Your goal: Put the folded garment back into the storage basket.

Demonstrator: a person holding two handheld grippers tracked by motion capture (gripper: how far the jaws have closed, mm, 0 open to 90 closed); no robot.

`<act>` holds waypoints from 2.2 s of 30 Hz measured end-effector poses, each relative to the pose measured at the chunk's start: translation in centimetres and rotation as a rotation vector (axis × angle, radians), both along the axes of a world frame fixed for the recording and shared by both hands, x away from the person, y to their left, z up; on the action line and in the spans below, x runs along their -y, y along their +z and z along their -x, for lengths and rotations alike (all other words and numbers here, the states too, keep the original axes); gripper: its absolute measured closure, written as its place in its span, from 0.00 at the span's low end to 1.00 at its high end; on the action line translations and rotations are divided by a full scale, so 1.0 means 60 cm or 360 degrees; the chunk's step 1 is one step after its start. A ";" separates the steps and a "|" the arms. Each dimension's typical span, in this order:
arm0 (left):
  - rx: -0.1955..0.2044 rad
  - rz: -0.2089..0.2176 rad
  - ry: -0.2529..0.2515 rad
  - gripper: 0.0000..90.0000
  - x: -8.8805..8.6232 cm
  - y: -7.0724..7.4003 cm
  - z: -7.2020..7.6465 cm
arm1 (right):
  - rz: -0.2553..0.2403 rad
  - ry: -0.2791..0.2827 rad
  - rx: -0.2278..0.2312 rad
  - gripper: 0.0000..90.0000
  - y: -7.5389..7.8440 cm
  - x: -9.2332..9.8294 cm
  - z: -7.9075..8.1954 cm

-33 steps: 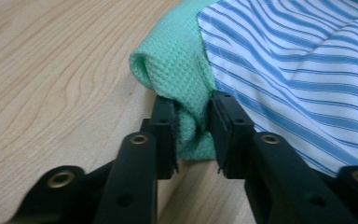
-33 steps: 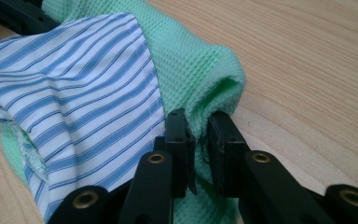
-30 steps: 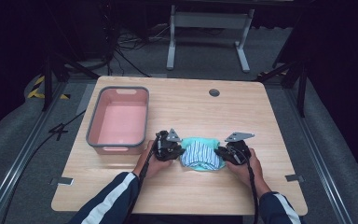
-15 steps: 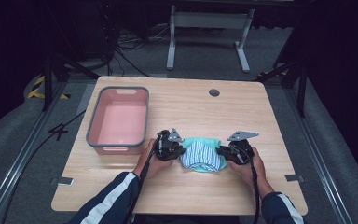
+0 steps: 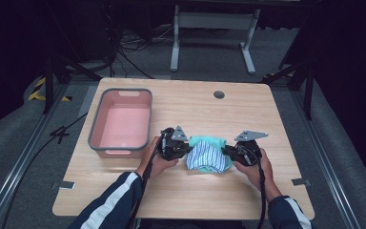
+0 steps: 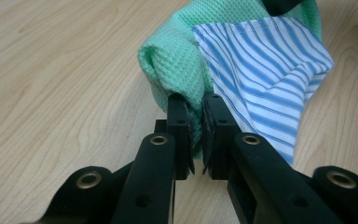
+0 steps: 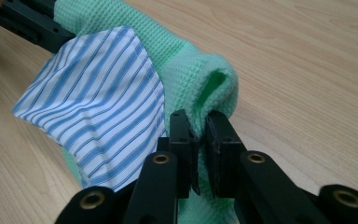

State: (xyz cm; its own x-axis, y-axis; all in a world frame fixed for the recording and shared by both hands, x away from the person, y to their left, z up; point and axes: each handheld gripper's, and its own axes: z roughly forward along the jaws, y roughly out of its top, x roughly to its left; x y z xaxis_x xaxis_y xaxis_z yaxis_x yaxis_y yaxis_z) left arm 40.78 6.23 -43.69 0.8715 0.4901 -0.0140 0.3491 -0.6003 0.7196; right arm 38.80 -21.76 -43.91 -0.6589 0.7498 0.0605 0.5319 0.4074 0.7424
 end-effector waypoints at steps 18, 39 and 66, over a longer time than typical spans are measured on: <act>0.0047 -0.0010 0.0034 0.92 -0.035 0.066 -0.002 | -0.0053 0.0011 0.0076 0.91 0.058 -0.037 -0.011; 0.0143 -0.0018 0.0127 0.92 -0.101 0.131 -0.002 | -0.0053 0.0103 0.0169 0.91 0.130 -0.114 -0.032; 0.0249 0.0040 0.0308 0.92 -0.209 0.191 0.010 | -0.0076 0.0236 0.0243 0.91 0.194 -0.235 -0.058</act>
State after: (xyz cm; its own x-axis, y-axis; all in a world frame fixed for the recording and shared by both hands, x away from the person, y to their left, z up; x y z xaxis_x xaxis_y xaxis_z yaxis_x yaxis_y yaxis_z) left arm 40.18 18.78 -32.21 0.7538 0.6495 0.0993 0.3394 -0.5143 0.7876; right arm 42.31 -7.65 -32.25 -0.7660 0.6427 -0.0156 0.3484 0.4354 0.8301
